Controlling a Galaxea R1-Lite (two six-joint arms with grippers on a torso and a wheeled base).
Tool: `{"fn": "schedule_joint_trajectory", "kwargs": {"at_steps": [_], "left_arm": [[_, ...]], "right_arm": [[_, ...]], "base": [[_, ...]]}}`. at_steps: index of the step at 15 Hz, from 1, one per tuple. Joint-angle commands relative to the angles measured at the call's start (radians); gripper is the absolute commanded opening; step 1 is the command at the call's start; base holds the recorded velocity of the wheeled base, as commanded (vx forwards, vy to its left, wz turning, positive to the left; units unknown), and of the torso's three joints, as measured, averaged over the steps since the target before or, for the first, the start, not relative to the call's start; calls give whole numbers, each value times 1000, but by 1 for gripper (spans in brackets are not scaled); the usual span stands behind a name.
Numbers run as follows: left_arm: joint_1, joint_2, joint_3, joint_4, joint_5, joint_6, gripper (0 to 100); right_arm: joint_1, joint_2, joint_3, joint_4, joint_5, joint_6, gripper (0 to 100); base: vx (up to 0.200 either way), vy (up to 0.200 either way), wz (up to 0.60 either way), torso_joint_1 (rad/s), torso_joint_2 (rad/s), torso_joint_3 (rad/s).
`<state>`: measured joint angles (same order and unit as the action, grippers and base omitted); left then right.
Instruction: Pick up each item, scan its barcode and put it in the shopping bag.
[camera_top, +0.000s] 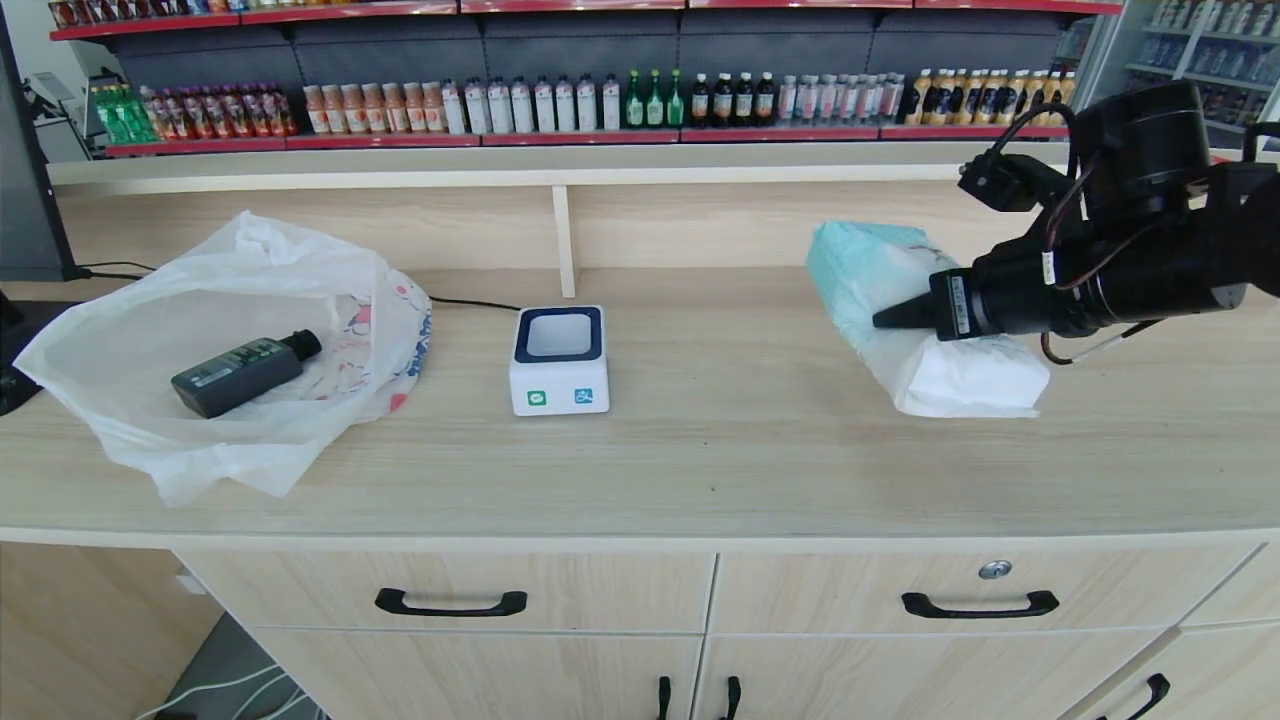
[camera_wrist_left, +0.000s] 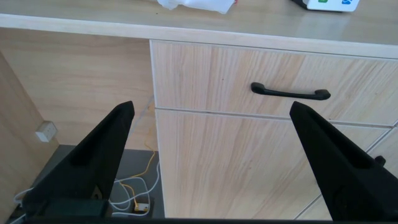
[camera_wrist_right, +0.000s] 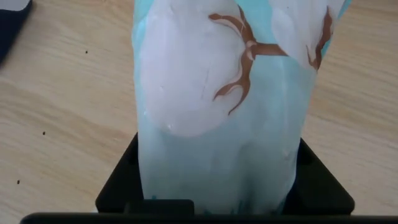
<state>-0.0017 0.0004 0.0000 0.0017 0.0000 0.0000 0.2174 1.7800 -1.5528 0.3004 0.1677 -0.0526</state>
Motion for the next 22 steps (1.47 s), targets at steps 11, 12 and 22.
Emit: {"fn": "schedule_joint_trajectory", "kwargs": {"at_steps": [11,12,22], "left_arm": [[0,0,0,0,0,0,100],[0,0,0,0,0,0,100],[0,0,0,0,0,0,100]], "right_arm": [[201,-869,797,-288,-25,-52,0],[229,-872,800,-293,-27,7,0],[349,-809,881,-445,170,1223,0]], "base": [[0,0,0,0,0,0],[0,0,0,0,0,0],[0,0,0,0,0,0]]}}
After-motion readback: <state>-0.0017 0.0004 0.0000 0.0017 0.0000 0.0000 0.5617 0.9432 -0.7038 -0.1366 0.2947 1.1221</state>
